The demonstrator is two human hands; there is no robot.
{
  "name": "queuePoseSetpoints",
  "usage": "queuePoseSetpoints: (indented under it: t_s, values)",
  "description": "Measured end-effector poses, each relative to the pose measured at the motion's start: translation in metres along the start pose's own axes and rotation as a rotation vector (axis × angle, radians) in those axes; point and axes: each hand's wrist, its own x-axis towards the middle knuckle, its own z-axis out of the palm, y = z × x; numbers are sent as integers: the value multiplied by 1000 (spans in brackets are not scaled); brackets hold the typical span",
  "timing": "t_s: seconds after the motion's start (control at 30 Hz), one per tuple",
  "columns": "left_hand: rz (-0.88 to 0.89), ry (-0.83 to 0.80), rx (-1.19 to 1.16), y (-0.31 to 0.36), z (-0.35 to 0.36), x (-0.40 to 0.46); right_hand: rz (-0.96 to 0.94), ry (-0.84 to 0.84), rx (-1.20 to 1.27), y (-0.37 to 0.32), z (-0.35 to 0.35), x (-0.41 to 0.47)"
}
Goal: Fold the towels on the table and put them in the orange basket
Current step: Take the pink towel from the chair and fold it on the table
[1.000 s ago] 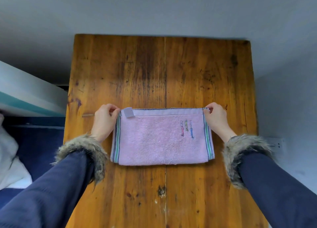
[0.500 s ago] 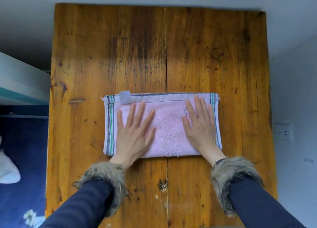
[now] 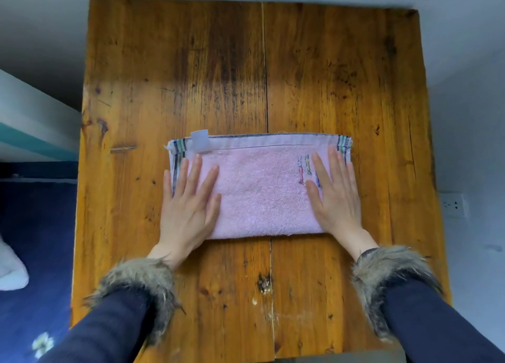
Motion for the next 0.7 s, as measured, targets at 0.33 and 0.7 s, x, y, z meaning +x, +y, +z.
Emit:
queuePoseSetpoints:
  t_s: [0.33, 0.7]
  values:
    - [-379, 347, -406, 2, -19, -22, -83, -14, 54, -87, -8, -18]
    - [-736, -38, -410, -11, -37, -5, -66, -114, -173, -104, 25, -10]
